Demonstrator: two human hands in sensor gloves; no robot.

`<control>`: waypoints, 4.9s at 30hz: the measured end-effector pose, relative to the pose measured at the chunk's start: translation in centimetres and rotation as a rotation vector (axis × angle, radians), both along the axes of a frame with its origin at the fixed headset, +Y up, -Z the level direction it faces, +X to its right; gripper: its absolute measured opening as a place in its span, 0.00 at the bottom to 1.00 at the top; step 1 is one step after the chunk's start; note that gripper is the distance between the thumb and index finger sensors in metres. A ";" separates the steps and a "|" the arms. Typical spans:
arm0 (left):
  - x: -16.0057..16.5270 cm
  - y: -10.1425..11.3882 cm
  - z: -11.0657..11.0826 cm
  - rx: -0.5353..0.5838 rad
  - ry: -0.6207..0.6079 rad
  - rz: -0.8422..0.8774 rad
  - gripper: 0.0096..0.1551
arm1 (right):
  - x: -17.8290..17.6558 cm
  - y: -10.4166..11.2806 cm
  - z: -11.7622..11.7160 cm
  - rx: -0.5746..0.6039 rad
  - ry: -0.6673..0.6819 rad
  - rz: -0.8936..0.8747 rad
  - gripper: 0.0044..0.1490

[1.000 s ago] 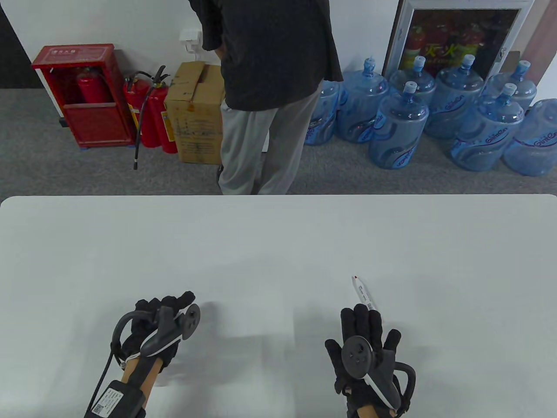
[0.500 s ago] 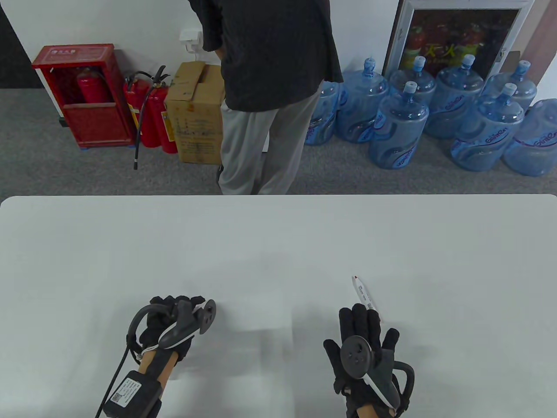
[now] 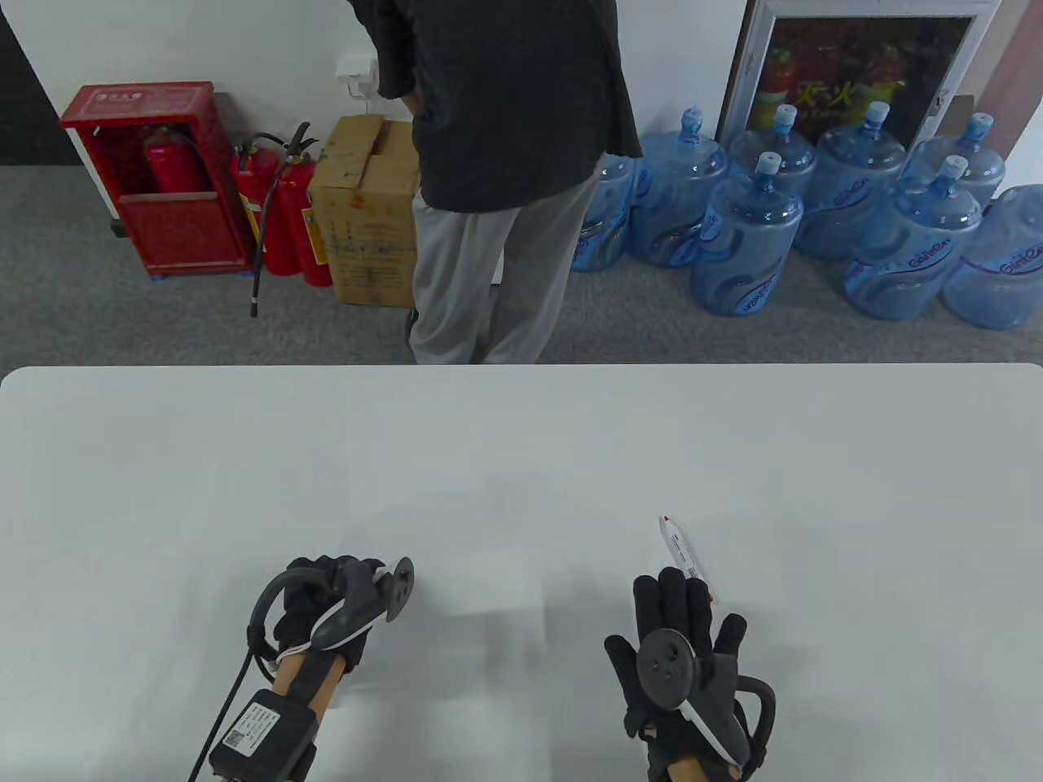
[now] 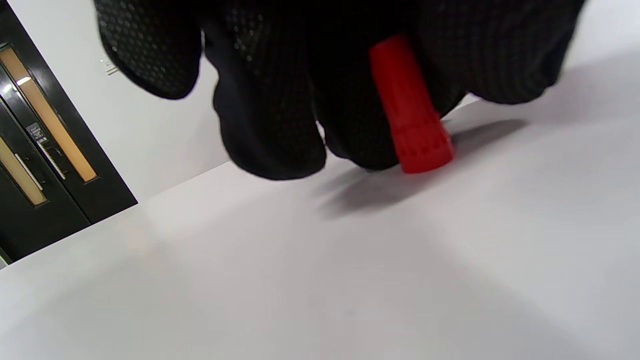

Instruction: Insert the marker cap back onto the marker

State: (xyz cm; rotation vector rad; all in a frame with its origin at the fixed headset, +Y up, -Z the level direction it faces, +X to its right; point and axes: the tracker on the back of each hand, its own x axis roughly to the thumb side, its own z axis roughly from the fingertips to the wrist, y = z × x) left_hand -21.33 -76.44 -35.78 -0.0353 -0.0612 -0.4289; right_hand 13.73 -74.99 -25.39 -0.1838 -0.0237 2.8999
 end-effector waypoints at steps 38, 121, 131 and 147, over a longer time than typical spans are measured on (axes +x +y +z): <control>-0.2 4.0 4.8 -0.009 0.062 1.268 0.31 | 0.1 -0.1 0.1 -0.001 -0.007 -0.019 0.51; -1.4 -1.0 6.4 -0.077 0.290 1.701 0.23 | 1.9 -1.8 -14.3 -0.114 -0.264 0.315 0.36; -1.6 -1.0 6.4 -0.082 0.294 1.715 0.22 | 0.7 1.4 -13.0 0.022 -0.229 0.319 0.33; -1.6 -1.2 6.4 -0.090 0.290 1.726 0.22 | 0.3 2.9 -8.7 0.127 -0.203 0.207 0.34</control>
